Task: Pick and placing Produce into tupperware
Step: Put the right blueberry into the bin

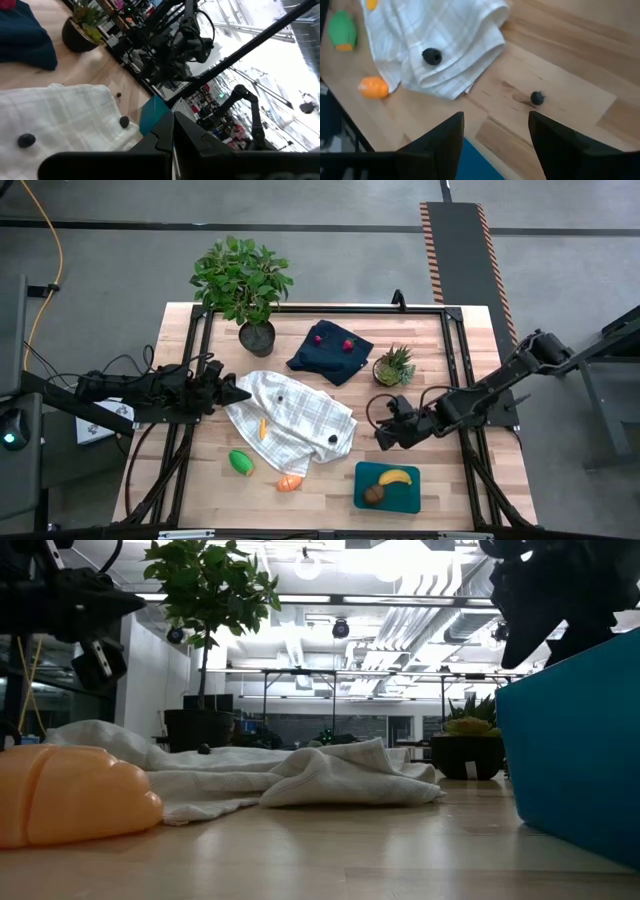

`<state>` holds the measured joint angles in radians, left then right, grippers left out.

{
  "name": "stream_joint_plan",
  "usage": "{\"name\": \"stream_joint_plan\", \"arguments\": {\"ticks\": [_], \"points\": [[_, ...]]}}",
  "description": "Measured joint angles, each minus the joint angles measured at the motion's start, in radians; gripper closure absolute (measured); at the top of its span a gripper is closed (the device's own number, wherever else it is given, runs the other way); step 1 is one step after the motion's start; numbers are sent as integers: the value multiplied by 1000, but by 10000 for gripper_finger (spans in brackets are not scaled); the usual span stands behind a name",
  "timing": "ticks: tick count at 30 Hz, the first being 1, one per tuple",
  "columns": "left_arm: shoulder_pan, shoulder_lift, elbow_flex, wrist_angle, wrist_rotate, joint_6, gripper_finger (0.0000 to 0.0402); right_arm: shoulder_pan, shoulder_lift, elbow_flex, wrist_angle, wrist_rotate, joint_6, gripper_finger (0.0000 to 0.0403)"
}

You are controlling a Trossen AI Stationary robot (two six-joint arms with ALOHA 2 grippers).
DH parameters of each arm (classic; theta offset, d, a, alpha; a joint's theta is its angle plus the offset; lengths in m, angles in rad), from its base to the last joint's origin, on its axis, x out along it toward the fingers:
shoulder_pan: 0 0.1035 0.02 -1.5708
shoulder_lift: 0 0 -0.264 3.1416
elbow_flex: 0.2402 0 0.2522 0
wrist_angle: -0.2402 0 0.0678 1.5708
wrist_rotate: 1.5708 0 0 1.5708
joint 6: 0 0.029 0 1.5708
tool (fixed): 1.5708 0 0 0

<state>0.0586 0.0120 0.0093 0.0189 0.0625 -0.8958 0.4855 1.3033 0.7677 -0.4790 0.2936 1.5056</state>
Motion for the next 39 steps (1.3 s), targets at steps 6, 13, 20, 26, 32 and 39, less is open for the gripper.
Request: {"name": "stream_joint_plan", "arguments": {"ticks": [6, 13, 20, 26, 32, 39], "points": [[0, 0, 0, 2, 6, -25, 401, -41, 23, 5, -7, -97, 47, 223], [0, 0, 0, 7, 30, -26, 401, -102, 66, 91, -118, -147, 21, 254], [0, 0, 0, 8, 39, -26, 401, -148, 165, 223, -236, -251, 12, 255], [0, 0, 0, 9, 42, -19, 401, -182, 284, 390, -445, -307, -33, 255], [0, 0, 0, 11, 51, -2, 401, -208, 360, 457, -480, -346, -52, 255], [0, 0, 0, 16, 77, 1, 401, -225, 397, 428, -485, -398, -48, 255]]}}
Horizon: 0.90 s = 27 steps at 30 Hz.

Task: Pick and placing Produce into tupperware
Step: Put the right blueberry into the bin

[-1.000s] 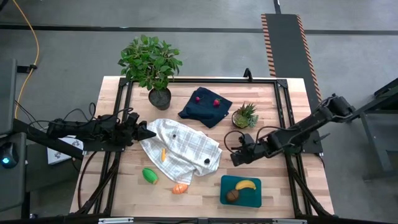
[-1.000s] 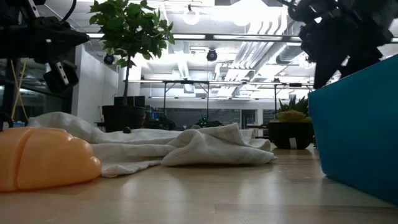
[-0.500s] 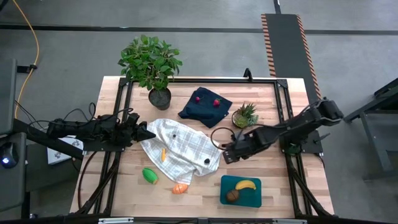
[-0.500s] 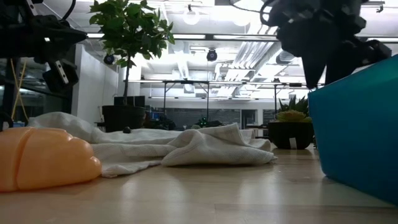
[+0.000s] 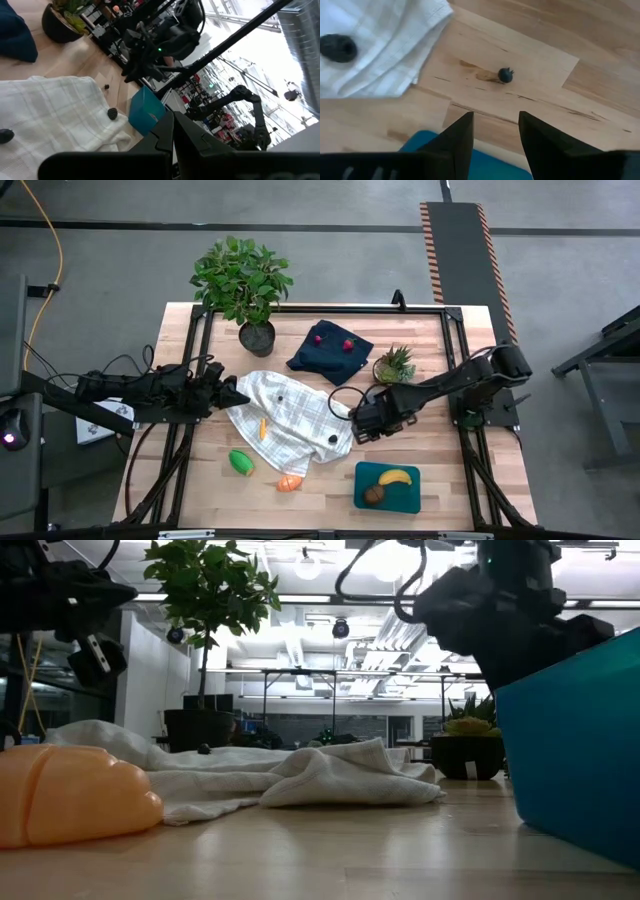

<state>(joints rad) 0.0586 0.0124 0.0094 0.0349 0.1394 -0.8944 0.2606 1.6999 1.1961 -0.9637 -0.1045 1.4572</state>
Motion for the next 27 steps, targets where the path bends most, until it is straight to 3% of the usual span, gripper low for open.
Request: {"name": "stream_joint_plan", "arguments": {"ticks": [27], "points": [[0, 0, 0, 0, 3, 0, 401, -80, 16, -1, -5, 24, -47, 257]]}}
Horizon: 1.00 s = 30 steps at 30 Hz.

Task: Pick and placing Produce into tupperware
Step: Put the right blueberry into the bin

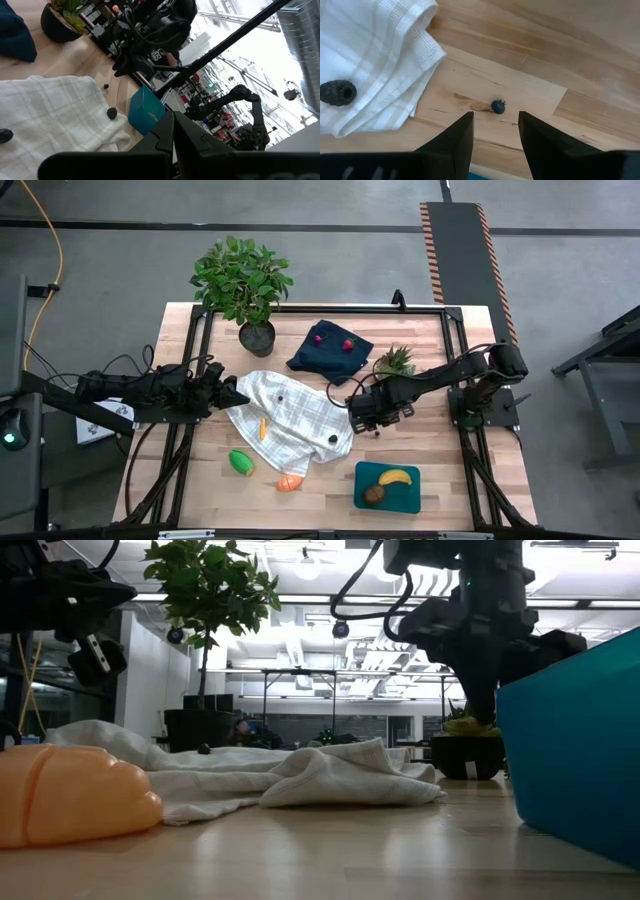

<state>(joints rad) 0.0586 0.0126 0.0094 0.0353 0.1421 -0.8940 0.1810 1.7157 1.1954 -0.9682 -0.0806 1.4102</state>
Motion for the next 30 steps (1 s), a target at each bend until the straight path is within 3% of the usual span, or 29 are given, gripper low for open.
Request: {"name": "stream_joint_plan", "arguments": {"ticks": [30], "points": [[0, 0, 0, 1, 6, 11, 401, 24, 15, -1, -28, 29, 59, 257]]}}
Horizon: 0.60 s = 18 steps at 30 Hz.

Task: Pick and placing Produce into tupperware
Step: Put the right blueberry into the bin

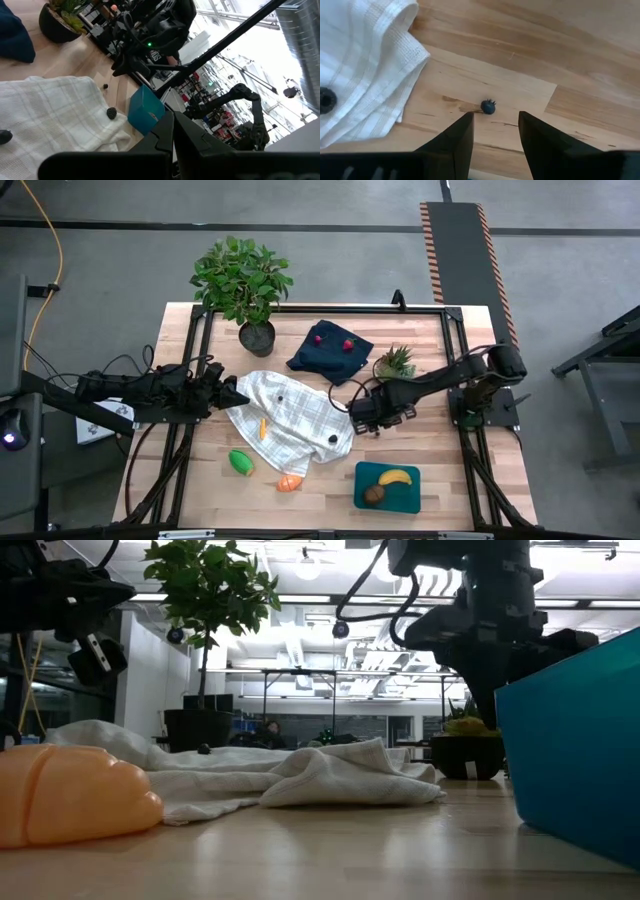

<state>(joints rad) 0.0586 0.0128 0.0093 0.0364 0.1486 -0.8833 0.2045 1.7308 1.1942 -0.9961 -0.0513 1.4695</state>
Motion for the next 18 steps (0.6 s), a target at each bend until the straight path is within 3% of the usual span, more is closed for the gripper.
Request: {"name": "stream_joint_plan", "arguments": {"ticks": [18], "points": [[0, 0, 0, 5, 29, -3, 401, 23, 61, 0, 37, -30, 0, 257]]}}
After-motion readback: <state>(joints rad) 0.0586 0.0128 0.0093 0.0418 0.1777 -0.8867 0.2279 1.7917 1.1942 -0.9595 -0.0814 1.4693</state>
